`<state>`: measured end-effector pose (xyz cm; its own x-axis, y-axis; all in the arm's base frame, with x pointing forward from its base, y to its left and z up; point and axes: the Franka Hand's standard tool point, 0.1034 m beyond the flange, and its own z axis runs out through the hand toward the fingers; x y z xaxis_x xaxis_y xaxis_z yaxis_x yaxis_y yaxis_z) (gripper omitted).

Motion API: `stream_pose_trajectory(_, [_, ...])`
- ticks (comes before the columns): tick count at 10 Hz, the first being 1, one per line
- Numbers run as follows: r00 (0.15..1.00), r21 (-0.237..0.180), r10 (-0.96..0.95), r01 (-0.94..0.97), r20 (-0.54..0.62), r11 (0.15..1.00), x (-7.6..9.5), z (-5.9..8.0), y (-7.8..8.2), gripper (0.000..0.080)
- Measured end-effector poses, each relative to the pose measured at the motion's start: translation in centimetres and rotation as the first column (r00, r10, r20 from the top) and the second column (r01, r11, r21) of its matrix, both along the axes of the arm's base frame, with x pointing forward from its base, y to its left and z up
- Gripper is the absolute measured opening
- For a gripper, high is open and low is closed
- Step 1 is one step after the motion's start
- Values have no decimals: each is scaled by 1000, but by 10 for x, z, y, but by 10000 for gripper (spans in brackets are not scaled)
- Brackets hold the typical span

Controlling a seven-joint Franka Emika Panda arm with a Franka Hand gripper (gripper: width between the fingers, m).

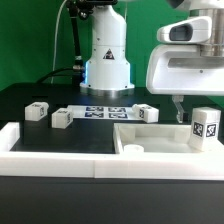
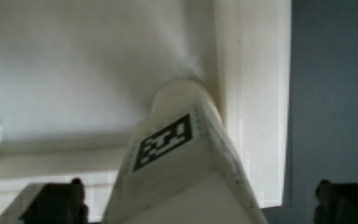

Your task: Assemble one leg

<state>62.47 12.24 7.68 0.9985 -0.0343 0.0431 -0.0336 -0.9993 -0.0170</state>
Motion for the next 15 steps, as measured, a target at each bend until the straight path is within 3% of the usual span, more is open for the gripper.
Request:
stream_pose_trajectory(5, [948, -39, 317, -317, 4, 948, 1, 2, 2, 649])
stream_pose_trajectory(6, [948, -39, 317, -317, 3, 948, 1, 2, 2, 515])
stream_pose_trajectory(7, [948, -39, 317, -317, 3, 948, 1, 2, 2, 515])
stream_pose_trajectory(8, [949, -39, 317, -316, 3, 948, 1, 2, 2, 373])
stream_pose_trajectory(9, [949, -38, 317, -316, 3, 948, 1, 2, 2, 291])
stream_pose_trajectory(13, [969, -35, 246, -245, 9, 969, 1, 2, 2, 291])
stream_pose_trajectory(15, [1000, -18, 4, -3, 19, 1000, 2, 1, 0, 291])
